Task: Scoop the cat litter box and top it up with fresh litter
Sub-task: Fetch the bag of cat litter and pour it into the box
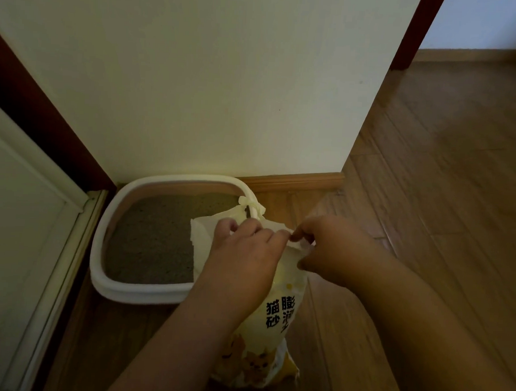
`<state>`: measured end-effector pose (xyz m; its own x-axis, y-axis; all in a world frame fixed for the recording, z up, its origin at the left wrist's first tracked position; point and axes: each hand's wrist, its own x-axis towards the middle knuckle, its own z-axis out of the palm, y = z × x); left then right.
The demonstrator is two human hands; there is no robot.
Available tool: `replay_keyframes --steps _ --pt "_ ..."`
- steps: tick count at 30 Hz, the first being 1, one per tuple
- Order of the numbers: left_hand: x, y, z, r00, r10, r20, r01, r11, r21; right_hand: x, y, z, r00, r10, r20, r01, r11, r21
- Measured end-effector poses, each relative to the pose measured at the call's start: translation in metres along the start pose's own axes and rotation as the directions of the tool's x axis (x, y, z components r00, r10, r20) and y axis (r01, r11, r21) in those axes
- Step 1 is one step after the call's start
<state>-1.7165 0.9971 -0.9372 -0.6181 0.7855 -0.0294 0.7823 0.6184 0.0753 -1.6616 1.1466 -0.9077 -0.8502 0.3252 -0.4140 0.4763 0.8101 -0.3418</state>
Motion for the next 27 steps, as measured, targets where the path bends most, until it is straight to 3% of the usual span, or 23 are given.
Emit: replay_keyframes --steps 8,13,18,22,27 --pt "0.0 0.027 0.006 0.993 -0.111 -0.024 0.112 0.993 0.034 0.006 0.019 -0.002 0.998 -0.015 -0.066 0.017 1.0 0.022" --pt "0.008 0.026 0.008 0.984 -0.164 -0.064 0.148 0.969 -0.2 0.005 0.021 0.0 0.997 -0.026 -0.076 0.029 0.999 0.027" --pt "0.005 0.025 0.014 0.992 -0.095 -0.08 0.084 0.988 -0.127 0.006 0.023 -0.002 0.997 -0.051 -0.065 0.052 0.999 0.009" --pt "0.01 0.017 0.016 0.979 -0.123 -0.165 0.085 0.972 -0.218 0.005 0.024 -0.001 0.995 -0.098 -0.016 0.098 0.995 0.023" --pt "0.008 0.028 0.03 0.995 -0.104 -0.006 0.094 0.925 -0.367 0.006 0.026 0.0 0.993 -0.117 -0.025 0.117 0.993 0.019"
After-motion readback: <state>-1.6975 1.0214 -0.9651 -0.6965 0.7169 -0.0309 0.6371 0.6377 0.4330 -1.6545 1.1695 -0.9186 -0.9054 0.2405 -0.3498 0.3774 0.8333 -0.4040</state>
